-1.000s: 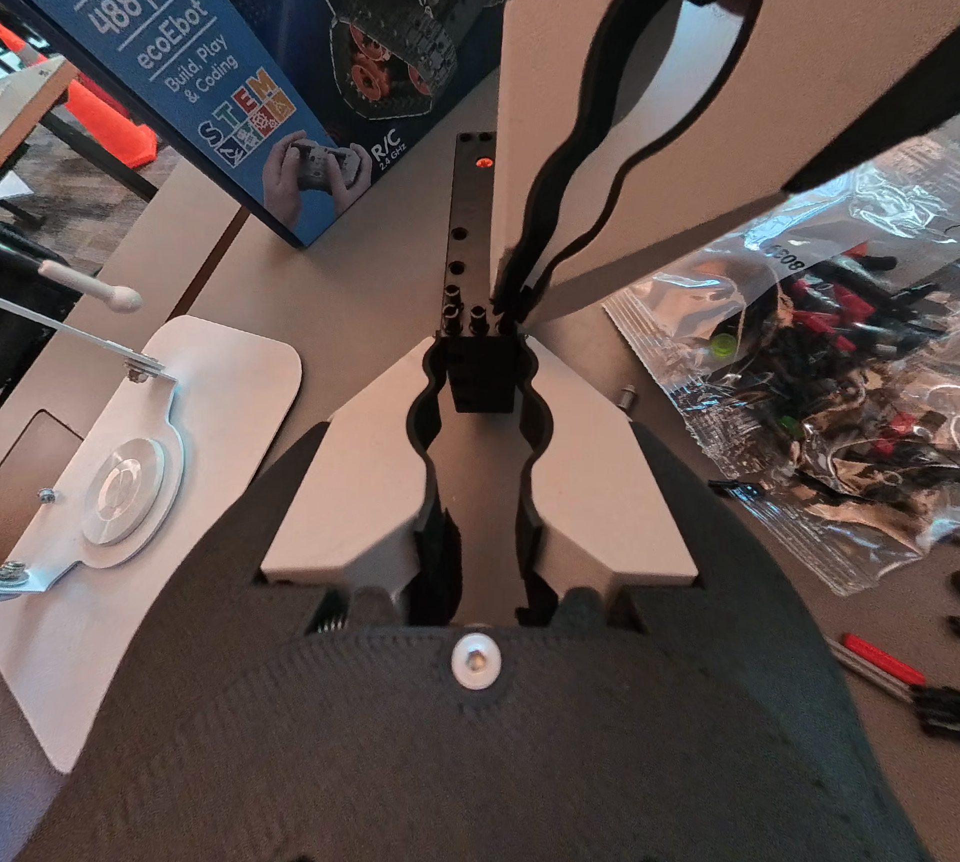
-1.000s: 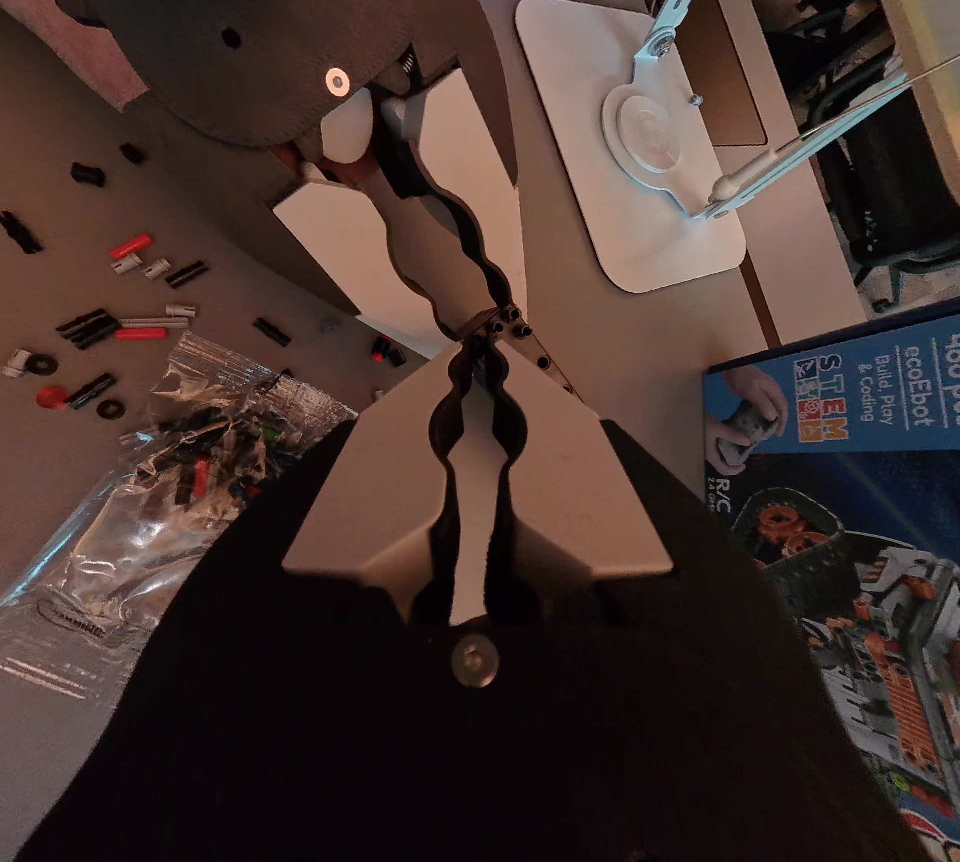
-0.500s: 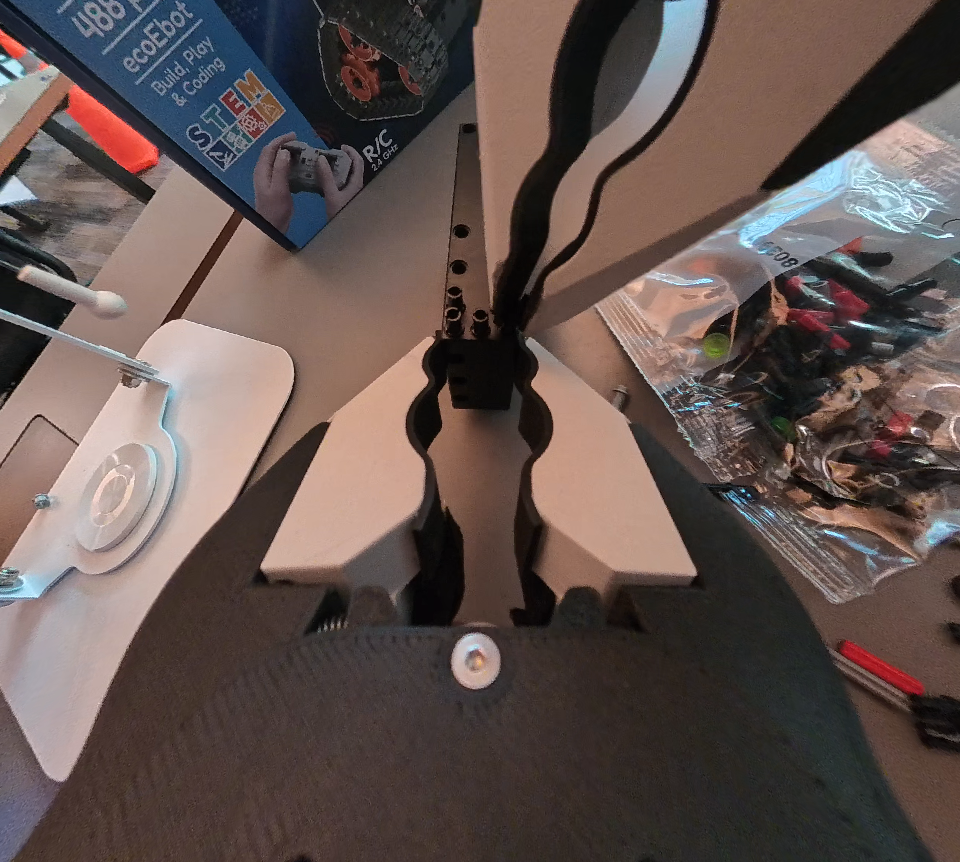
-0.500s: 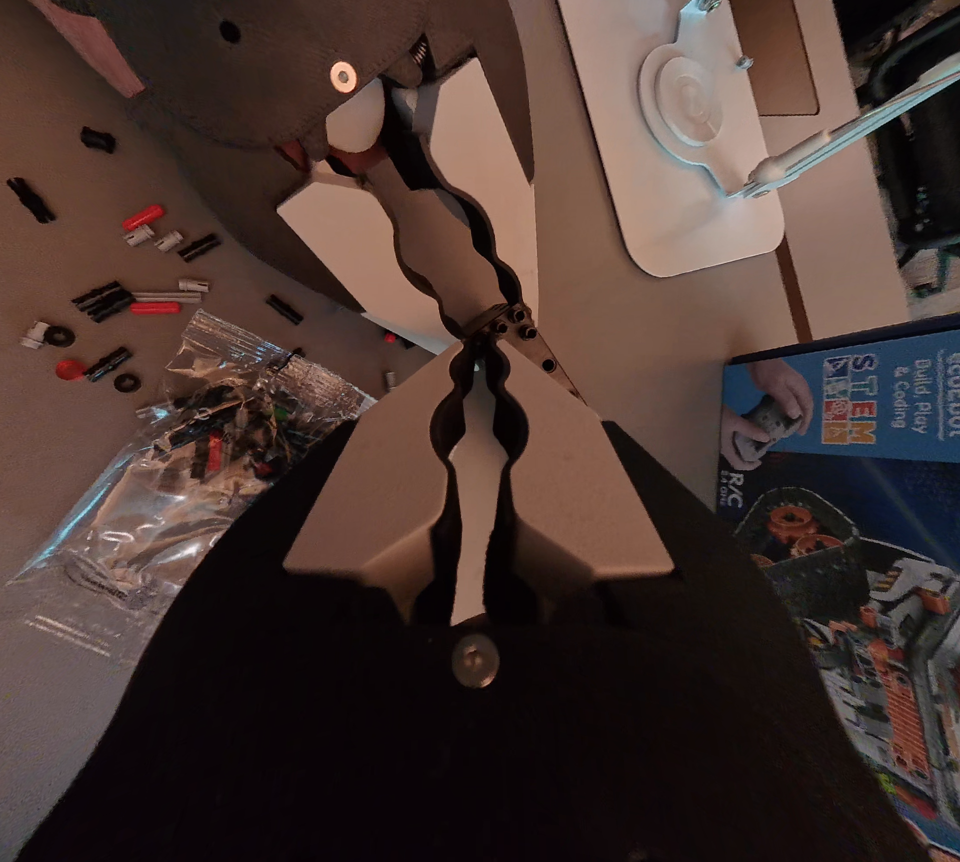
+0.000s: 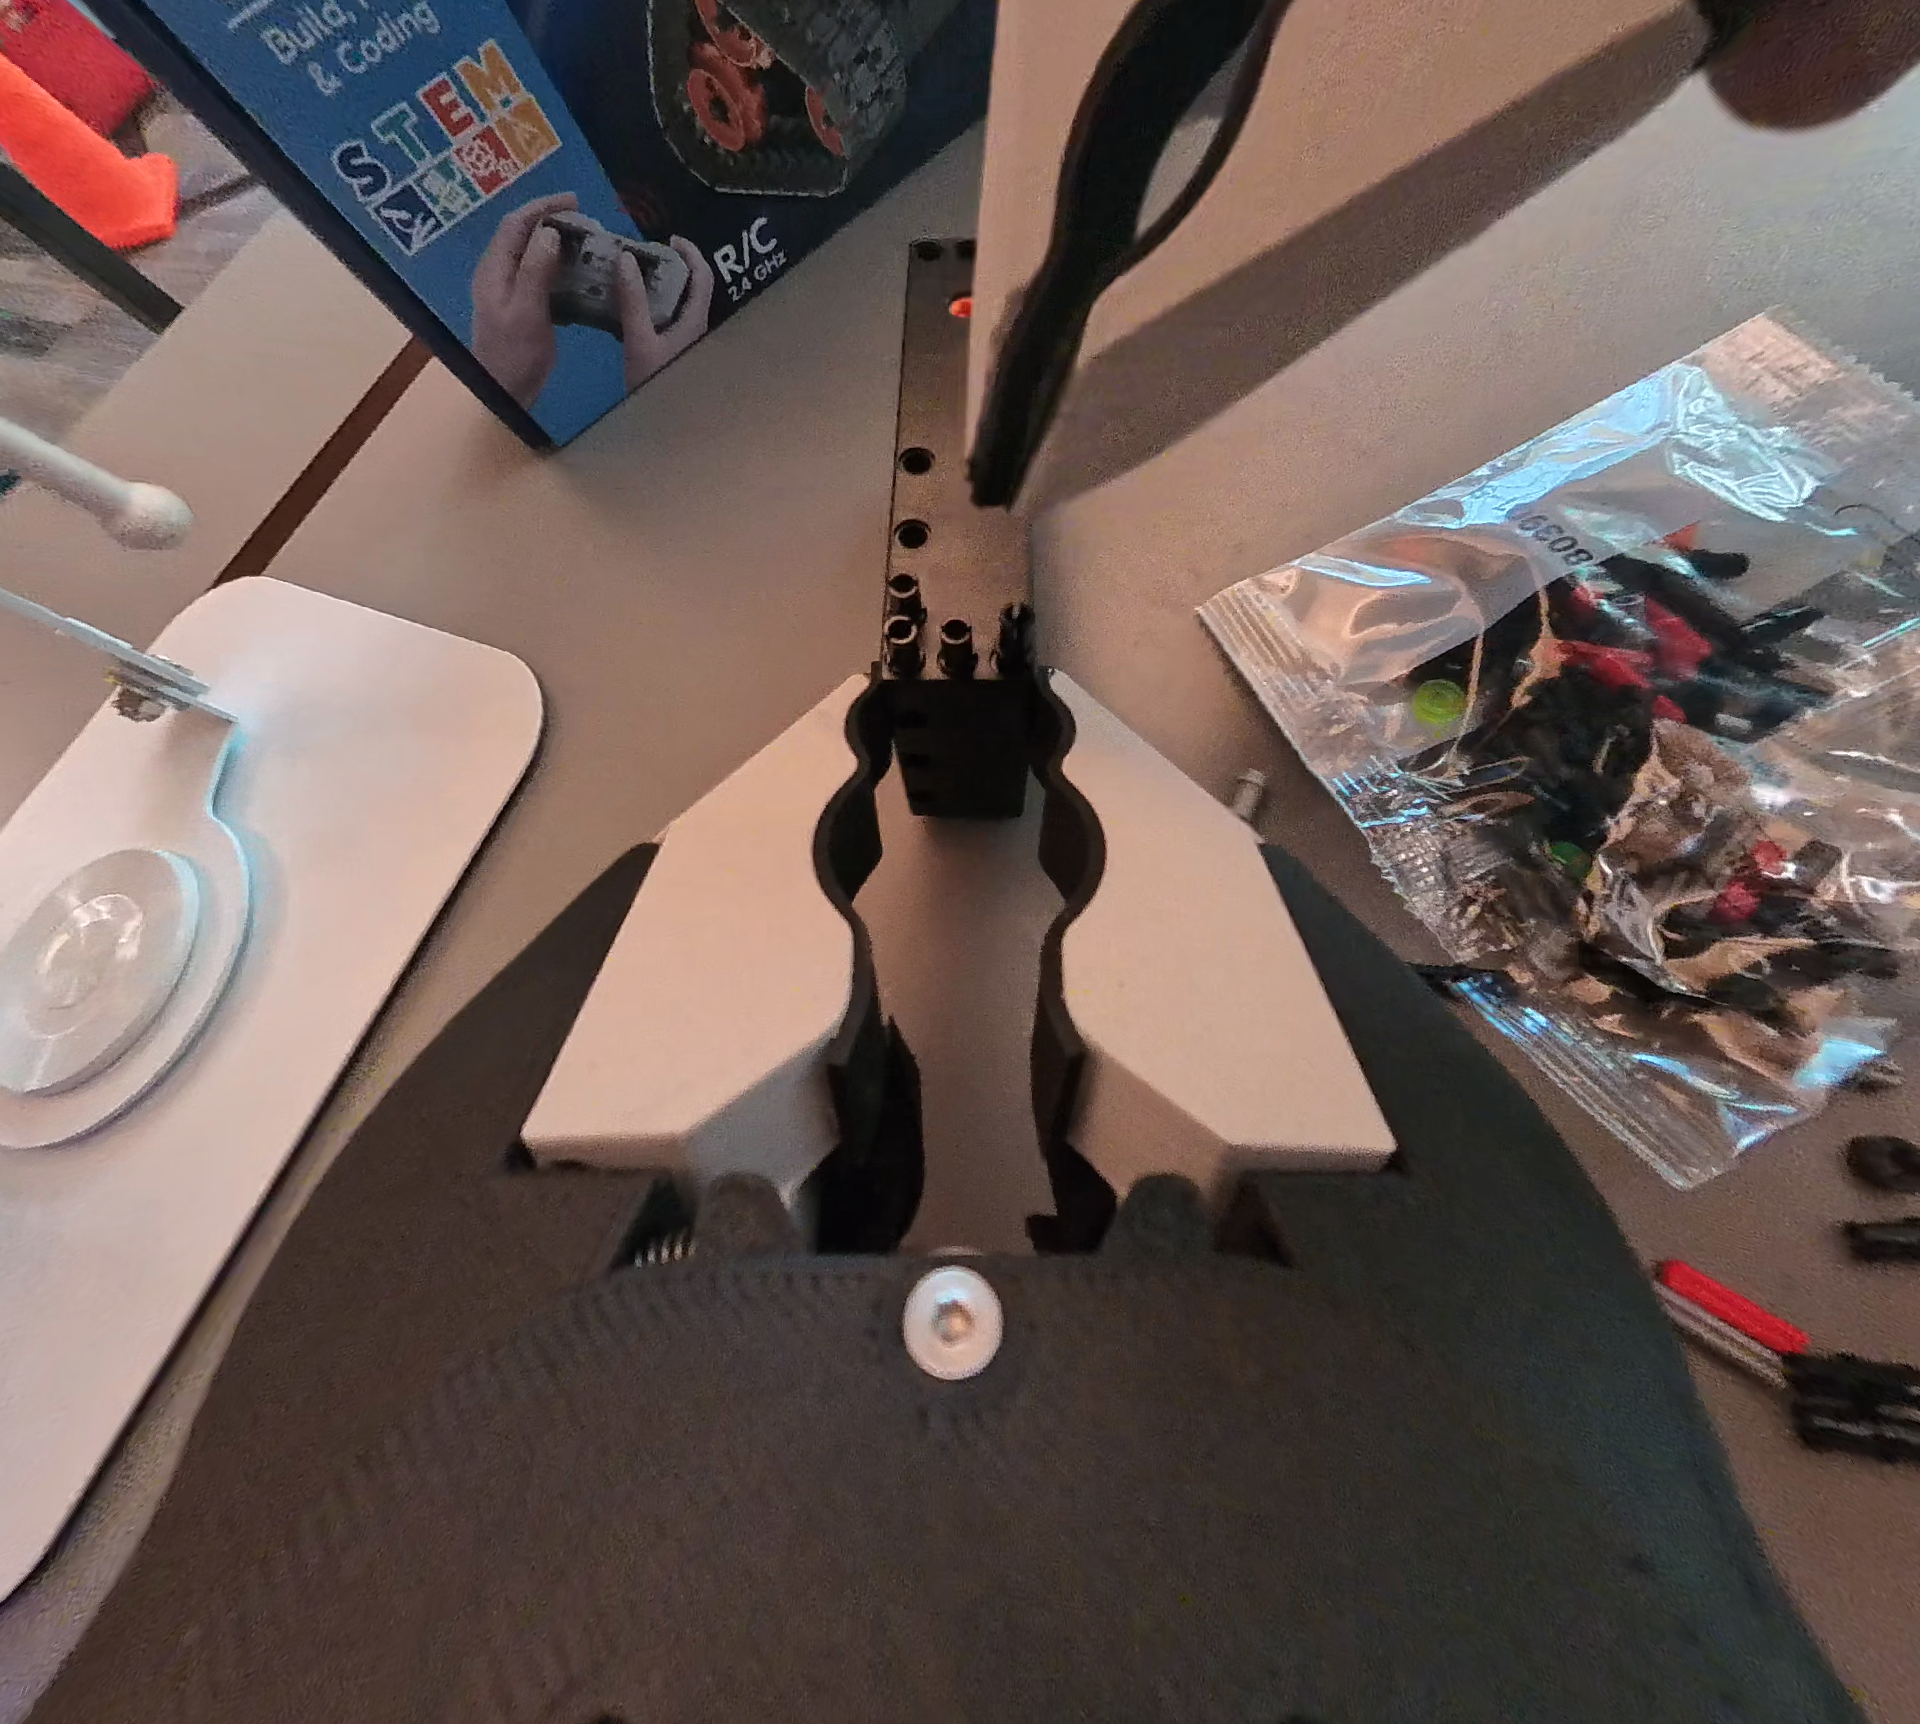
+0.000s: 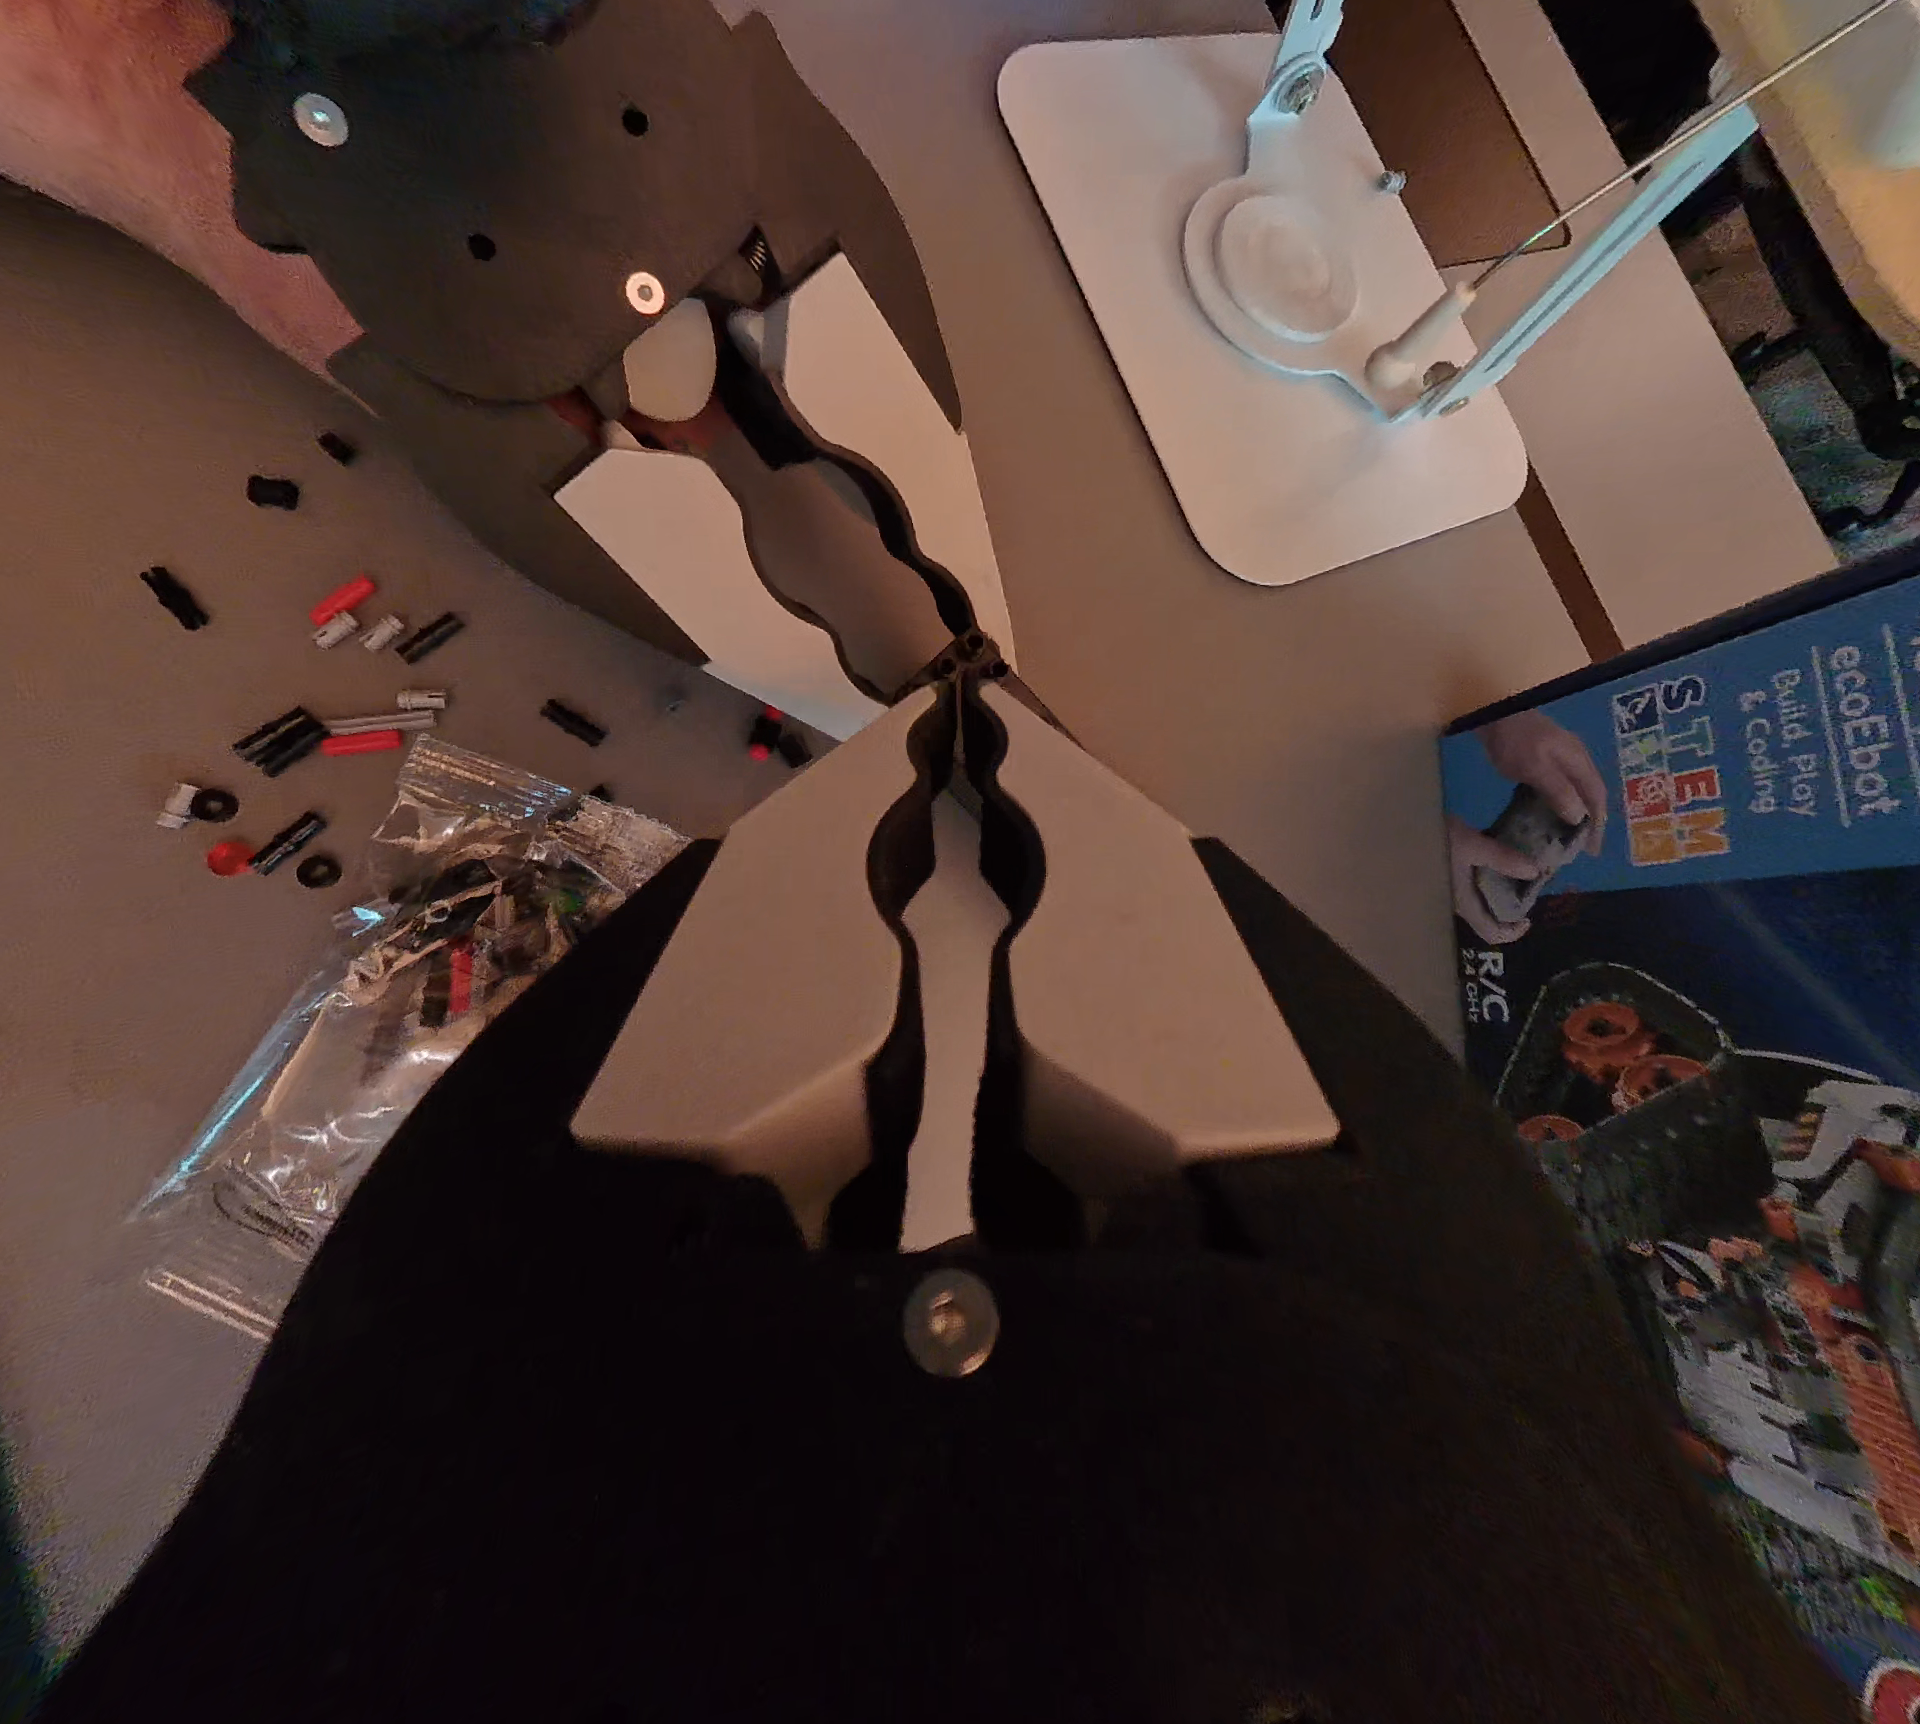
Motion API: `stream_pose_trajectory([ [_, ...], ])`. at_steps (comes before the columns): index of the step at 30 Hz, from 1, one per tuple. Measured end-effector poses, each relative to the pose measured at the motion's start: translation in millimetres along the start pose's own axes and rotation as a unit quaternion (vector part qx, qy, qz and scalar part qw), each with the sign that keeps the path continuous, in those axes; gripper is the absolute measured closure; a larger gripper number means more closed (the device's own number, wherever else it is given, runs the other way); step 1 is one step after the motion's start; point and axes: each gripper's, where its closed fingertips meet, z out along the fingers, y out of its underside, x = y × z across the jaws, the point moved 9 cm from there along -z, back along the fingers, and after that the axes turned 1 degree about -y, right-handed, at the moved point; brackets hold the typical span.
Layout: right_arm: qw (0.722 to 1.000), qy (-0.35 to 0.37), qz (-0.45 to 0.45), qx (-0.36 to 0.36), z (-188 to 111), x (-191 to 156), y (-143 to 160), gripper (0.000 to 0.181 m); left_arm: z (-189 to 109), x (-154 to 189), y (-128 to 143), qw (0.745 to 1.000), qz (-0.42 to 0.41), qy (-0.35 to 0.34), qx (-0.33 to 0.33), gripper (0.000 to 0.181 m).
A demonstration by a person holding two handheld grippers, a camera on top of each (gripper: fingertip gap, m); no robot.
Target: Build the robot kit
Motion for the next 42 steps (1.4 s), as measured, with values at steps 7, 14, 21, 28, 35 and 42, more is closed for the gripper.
stream_pose_trajectory([
  [7, 0.999, -0.019, -0.003, -0.028, 17.2, -3.4, 5.5, 0.181, 0.7, -1.4, 1.5, 1.0, -0.002, -0.006, -0.003, 0.158],
  [14, 0.999, -0.007, -0.02, -0.031, 15.3, -1.5, 0.0, 0.181, -0.3, -3.1, 0.4, 1.0, -0.004, 0.002, -0.006, 0.158],
  [21, 1.0, 0.004, -0.009, 0.024, 8.1, 1.4, -7.7, 0.181, -12.9, -11.5, 6.8, 0.999, -0.022, 0.032, -0.024, 0.157],
  [28, 0.999, 0.009, -0.014, 0.041, -3.9, 1.3, -5.6, 0.181, -44.5, -28.2, 32.4, 0.997, -0.031, 0.05, -0.041, 0.157],
  [35, 0.999, 0.019, -0.021, 0.04, -9.1, 0.9, 1.3, 0.178, -61.4, -35.8, 43.3, 0.998, -0.037, 0.038, -0.045, 0.143],
  [42, 0.998, 0.029, -0.005, 0.056, -13.4, 7.8, 8.9, 0.176, -72.3, -37.9, 34.9, 0.999, -0.019, -0.011, -0.03, 0.142],
])
